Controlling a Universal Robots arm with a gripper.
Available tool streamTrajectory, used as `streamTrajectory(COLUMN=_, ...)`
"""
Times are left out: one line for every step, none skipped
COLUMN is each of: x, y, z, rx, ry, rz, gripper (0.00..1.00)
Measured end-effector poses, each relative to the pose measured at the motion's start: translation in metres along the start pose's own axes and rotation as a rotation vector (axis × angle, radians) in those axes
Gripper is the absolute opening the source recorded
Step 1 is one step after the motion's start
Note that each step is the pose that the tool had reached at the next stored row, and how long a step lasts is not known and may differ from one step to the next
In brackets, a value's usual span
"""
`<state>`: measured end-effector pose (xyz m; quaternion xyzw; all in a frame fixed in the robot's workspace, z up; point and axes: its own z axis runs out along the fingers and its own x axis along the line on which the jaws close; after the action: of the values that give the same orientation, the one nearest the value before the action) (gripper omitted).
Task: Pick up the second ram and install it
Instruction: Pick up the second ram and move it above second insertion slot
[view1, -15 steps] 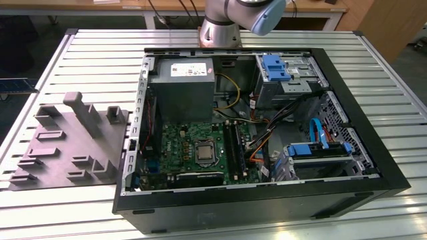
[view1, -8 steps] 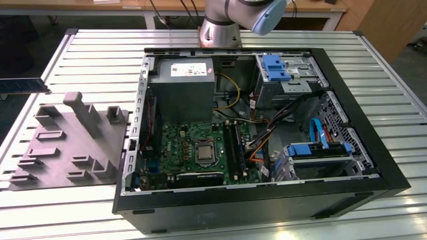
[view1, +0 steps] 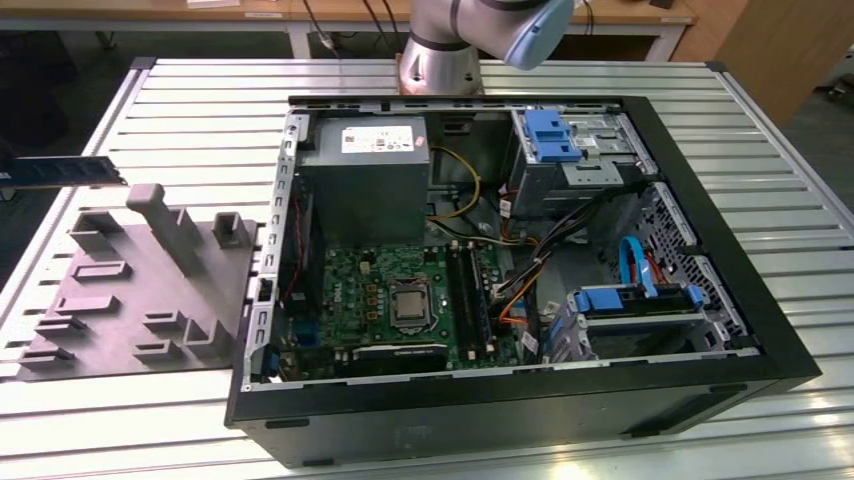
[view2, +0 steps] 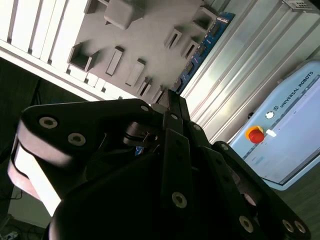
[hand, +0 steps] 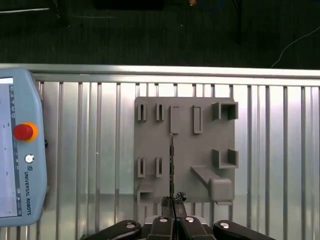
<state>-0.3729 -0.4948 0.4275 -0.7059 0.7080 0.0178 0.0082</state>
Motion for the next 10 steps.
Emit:
streamTrajectory(x=0.0000, y=-0.0026, z=-0.0001, rx=0.0000, ry=0.0000, rz=0.000, gripper=0.11)
streamTrajectory(x=0.0000, y=-0.0054, z=0.0000, rx=0.0000, ry=0.0000, rz=0.001, gripper=0.11)
streamTrajectory(x=0.0000, y=-0.0081, z=-0.0001, rx=0.0000, ry=0.0000, rz=0.001, gripper=0.11)
streamTrajectory(x=0.0000, y=-0.0108, z=-0.0001, rx=0.0000, ry=0.0000, rz=0.001, gripper=0.11)
streamTrajectory(x=0.0000, y=-0.0133, z=-0.0002, rx=-0.0001, ry=0.0001, rz=0.001, gripper=0.11)
streamTrajectory(x=-0.0001, y=-0.0159, z=-0.0002, rx=-0.0001, ry=0.0001, rz=0.001, gripper=0.11)
streamTrajectory(x=0.0000, y=-0.0188, z=-0.0001, rx=0.0001, ry=0.0000, rz=0.001, gripper=0.11)
streamTrajectory(x=-0.0001, y=-0.0217, z=-0.0002, rx=0.0001, ry=0.0000, rz=0.001, gripper=0.11)
streamTrajectory(x=-0.0001, y=-0.0246, z=-0.0002, rx=0.0000, ry=0.0000, rz=0.002, gripper=0.11)
streamTrajectory(x=-0.0001, y=-0.0274, z=-0.0003, rx=0.0001, ry=0.0000, rz=0.002, gripper=0.11)
